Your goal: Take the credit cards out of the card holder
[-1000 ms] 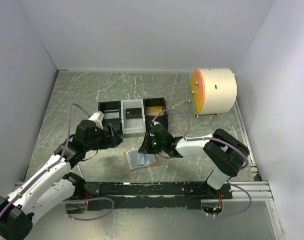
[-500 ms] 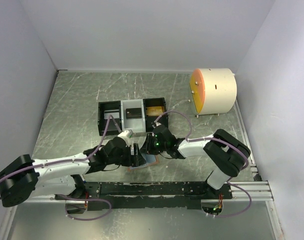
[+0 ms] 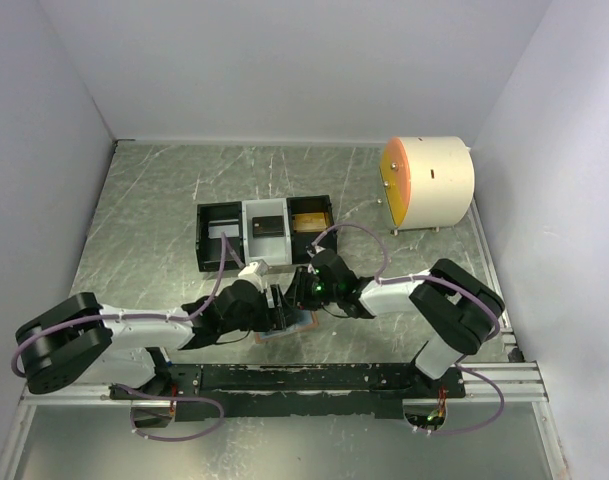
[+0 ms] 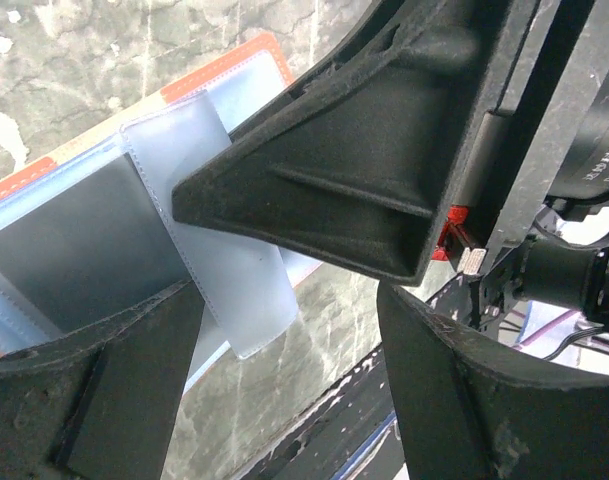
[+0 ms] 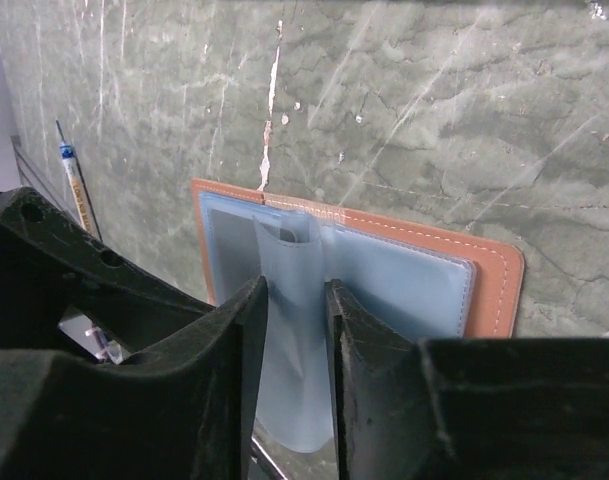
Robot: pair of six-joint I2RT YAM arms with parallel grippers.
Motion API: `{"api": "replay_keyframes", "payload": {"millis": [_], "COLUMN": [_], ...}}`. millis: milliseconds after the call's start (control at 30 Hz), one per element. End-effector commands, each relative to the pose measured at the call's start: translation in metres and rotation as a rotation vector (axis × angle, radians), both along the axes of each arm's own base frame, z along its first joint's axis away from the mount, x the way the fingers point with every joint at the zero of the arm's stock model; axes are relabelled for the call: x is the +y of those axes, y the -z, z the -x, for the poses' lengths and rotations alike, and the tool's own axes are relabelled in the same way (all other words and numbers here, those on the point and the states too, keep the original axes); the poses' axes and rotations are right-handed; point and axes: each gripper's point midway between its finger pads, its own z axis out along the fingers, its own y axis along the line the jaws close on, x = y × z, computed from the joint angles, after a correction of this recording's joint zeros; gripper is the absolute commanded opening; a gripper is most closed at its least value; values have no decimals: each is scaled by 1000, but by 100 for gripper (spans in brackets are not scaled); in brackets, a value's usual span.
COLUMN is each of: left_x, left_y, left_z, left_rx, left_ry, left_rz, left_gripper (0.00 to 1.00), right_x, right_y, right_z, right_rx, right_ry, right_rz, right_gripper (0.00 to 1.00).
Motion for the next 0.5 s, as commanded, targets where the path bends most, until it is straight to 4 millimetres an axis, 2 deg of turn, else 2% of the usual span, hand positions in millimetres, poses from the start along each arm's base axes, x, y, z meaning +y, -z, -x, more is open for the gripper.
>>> {"api": "replay_keyframes", "payload": {"millis": [0,167,267,467], "left_x": [-3,-15,-26,-43], "left_y": [5,-11,-19,-18], "left_z": [1,-3,-6,-9], "left_rx": [3,-30,-52,-54], "left_ry": [-17,6,35,72], "left_rz": [38,79,81,87], "left_gripper": [82,82,82,82], "right_x": [-8,-10,-18,-70], "right_y": [1,-19,-27,-26], "right_z": [5,-3,-12,-34], "right_rx": [19,-40,-76,-129], "right_ry": [-4,3,35,204], "right_rz": [7,-6,40,236], "right_gripper": [33,44,52,61]}}
